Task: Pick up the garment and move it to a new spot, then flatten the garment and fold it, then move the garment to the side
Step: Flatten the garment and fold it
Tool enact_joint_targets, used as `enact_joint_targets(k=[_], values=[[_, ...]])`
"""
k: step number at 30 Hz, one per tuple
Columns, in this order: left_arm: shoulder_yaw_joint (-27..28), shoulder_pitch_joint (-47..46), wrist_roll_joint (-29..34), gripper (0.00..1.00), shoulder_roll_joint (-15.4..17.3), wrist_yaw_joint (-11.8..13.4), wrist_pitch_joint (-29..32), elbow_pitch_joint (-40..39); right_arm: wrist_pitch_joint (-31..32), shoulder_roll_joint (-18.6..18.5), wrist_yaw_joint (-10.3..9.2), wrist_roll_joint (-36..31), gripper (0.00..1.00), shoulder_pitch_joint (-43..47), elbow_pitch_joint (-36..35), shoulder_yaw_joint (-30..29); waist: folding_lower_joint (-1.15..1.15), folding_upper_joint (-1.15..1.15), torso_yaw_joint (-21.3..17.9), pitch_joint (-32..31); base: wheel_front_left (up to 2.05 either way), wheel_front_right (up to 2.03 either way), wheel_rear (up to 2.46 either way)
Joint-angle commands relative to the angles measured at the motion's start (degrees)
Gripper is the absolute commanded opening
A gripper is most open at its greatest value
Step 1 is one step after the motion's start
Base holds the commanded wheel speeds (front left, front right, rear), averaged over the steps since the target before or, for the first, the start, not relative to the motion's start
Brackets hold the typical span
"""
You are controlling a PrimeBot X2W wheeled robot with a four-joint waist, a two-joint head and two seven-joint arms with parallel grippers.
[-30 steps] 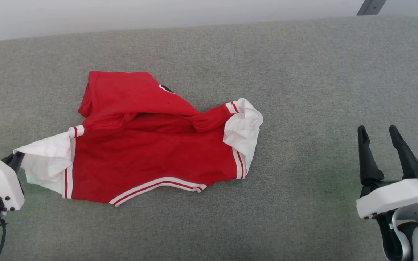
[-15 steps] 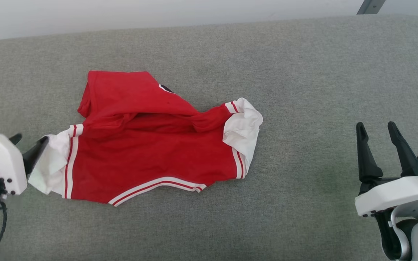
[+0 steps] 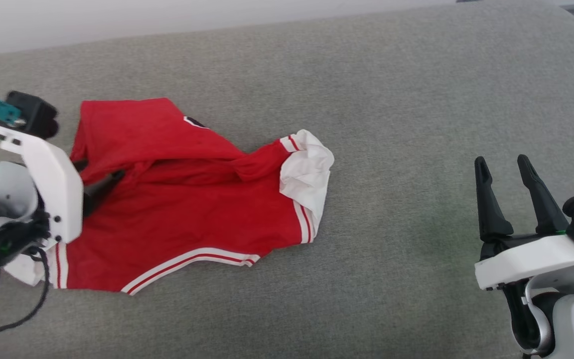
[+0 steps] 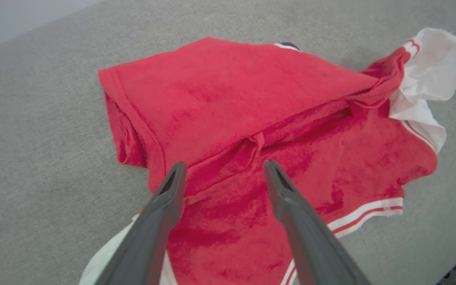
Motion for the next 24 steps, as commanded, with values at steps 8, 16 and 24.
enact_joint_targets(k=[8,16,24], values=[[-4.14,0.99,-0.12,1.0,-1.59,1.92,6.62,-1.8,-1.56,0.01,-0.02,0.91,1.0,-1.38,1.07,0.9,0.0,0.0,-2.54,1.28,0.0,0.0,0.0],[-8.48,2.74,1.89,1.0,-3.44,1.8,8.72,3.93,-1.83,0.01,-0.02,1.06,1.0,-2.08,1.65,1.45,0.0,0.0,-3.73,1.92,0.0,0.0,0.0],[-14.31,2.73,5.57,0.41,-7.64,-0.29,6.2,15.35,-1.71,0.01,-0.02,1.32,1.0,-2.96,2.1,2.08,0.0,0.0,-4.05,2.41,0.0,0.0,0.0]])
